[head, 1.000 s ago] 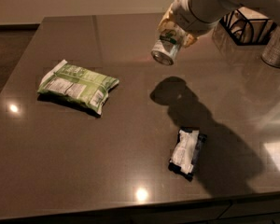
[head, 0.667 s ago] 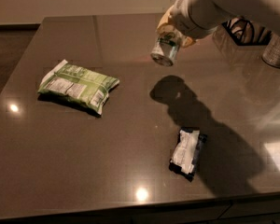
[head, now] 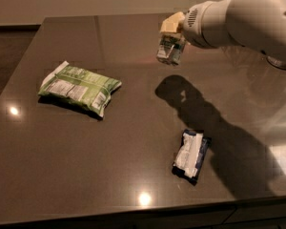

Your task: Place 7up can upright

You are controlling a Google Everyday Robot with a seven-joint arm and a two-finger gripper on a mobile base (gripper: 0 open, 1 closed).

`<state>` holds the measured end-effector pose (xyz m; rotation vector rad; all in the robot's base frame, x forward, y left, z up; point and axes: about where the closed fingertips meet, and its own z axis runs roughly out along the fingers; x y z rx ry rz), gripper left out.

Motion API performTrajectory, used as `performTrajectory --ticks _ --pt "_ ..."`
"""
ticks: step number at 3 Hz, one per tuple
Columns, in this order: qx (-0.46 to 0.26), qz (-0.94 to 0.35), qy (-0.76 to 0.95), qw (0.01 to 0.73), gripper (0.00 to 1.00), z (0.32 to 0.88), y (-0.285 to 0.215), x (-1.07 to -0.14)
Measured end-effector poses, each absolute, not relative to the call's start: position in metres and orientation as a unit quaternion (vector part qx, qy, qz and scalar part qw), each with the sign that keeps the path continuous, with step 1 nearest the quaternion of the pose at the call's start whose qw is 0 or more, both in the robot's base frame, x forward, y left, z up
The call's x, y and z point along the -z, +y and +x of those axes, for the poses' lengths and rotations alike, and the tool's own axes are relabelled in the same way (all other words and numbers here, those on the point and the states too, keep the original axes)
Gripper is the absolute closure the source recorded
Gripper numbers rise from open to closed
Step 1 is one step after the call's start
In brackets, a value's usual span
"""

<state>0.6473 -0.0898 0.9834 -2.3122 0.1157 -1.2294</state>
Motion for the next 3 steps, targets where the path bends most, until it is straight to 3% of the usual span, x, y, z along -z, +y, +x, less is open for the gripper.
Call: performTrajectory --ticks 1,2,3 --pt "0.478 -0.822 0.017 0.309 1.0 0.646 -0.078 -0.986" --pt "0.508 -0.801 -0.04 0.314 1.0 0.639 -0.063 -0.985" --pt "0.548 -0.785 -0.117 0.264 1.0 0.634 -0.055 -0.973"
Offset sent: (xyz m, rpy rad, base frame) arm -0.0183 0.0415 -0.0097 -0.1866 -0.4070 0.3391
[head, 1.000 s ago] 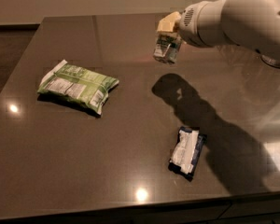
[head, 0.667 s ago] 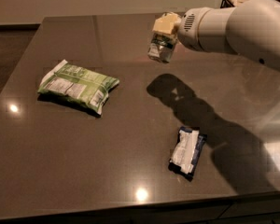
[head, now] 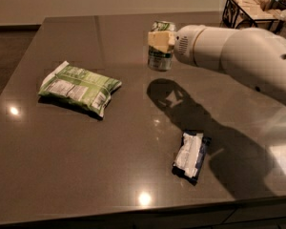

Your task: Place 7up can upright

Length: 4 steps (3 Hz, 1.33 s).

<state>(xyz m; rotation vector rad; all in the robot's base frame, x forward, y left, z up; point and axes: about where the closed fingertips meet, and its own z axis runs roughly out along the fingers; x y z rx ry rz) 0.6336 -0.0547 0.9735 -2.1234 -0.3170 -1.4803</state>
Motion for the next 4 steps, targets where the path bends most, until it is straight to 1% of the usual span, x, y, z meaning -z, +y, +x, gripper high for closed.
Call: performTrajectory --ticks 2,3,4 --pt "0.61 -0.754 -0.184 0.161 1.0 0.631 -0.064 -0.948" --pt "0.624 -0.746 -0.181 0.145 1.0 0.631 -0.074 -0.941" --pt "0.63 -0.744 -0.169 0.143 1.0 0.633 -0.082 -0.932"
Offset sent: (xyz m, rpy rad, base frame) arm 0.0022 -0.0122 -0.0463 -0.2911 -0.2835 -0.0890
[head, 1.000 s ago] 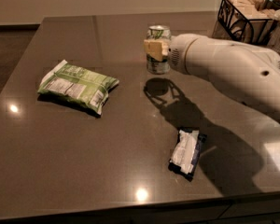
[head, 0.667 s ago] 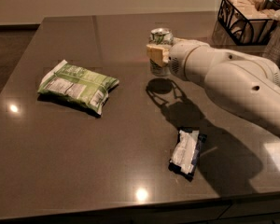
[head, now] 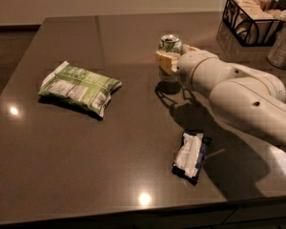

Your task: Place 7up can upright

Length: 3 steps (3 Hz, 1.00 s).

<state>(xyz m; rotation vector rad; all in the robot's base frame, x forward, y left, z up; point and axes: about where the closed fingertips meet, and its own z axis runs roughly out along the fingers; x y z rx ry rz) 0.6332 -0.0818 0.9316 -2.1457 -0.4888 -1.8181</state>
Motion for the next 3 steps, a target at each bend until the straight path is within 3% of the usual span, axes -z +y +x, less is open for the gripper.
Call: performTrajectory --ticks 2,3 --pt "0.646 -0.732 -0.153 0.15 1.0 0.638 -0.078 -0.914" --pt "0.656 -0.724 -0.151 0.147 0.85 0.64 -0.072 -0.907"
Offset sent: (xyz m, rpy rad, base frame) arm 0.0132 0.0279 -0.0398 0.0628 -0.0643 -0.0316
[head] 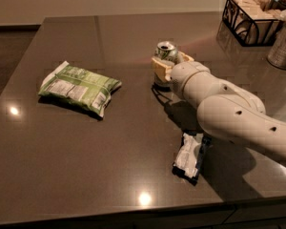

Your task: Place 7up can upright

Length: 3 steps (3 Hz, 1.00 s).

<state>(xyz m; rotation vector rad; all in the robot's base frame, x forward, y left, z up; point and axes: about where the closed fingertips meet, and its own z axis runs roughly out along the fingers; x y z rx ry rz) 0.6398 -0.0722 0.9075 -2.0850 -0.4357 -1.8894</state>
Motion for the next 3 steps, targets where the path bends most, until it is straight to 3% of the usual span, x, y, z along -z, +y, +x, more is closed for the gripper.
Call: performTrajectory --ticks 3 --pt "0.674 -0.708 -0.165 0.134 0.15 0.6393 -0.0617 -0.9069"
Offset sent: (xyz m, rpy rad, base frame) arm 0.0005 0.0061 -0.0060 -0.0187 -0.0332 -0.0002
